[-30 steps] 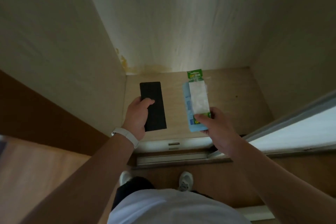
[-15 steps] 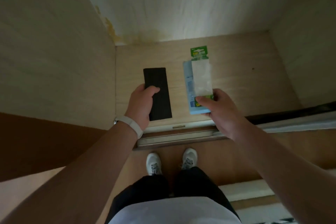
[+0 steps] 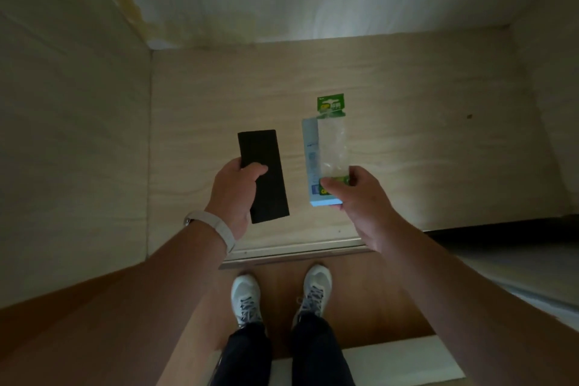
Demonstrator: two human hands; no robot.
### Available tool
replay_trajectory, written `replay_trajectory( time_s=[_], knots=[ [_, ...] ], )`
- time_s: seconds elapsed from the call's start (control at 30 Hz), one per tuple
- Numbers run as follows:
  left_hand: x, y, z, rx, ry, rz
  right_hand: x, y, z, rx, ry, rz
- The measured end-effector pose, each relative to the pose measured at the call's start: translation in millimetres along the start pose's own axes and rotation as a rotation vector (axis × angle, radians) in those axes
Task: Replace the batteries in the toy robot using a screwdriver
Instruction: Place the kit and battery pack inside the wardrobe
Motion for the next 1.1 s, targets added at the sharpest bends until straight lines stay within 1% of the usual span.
replay_trajectory(
  time_s=[0.17,0.3,0.47,0.67,0.8,0.97,1.1],
  knots=[
    [8,-7,55,-0.02,-0.014,0.104,-18,-4,57,0.007,-0.023,-0.058],
    [16,-10,85,-0.044,-0.003,0.15,-30,-10,85,0.019,-0.043,-0.094],
    [22,-7,105,-0.065,0.031,0.129,-31,-17,102,0.055,-0.034,-0.104],
    [20,-3,107,-0.112,-0.029,0.147,-26,-12,96,-0.048,0.068,-0.297],
    [18,2,108,-0.164,-0.089,0.263,-22,-4,93,-0.115,0.143,-0.347],
    [17,6,106,-0.256,-0.153,0.478,-20,5,92,-0.139,0.135,-0.317],
    [17,5,102,-0.296,-0.161,0.602,-18,18,87,-0.198,0.15,-0.274]
  ],
)
Point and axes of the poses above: each hand's wrist, its own z-axis towards the middle knuckle, its own y-axis out of the back of the hand, x = y × z, the point moved 4 cm from there along z, towards the middle knuckle, and after that the axes turned 1 degree about x, right-handed, at the moved point
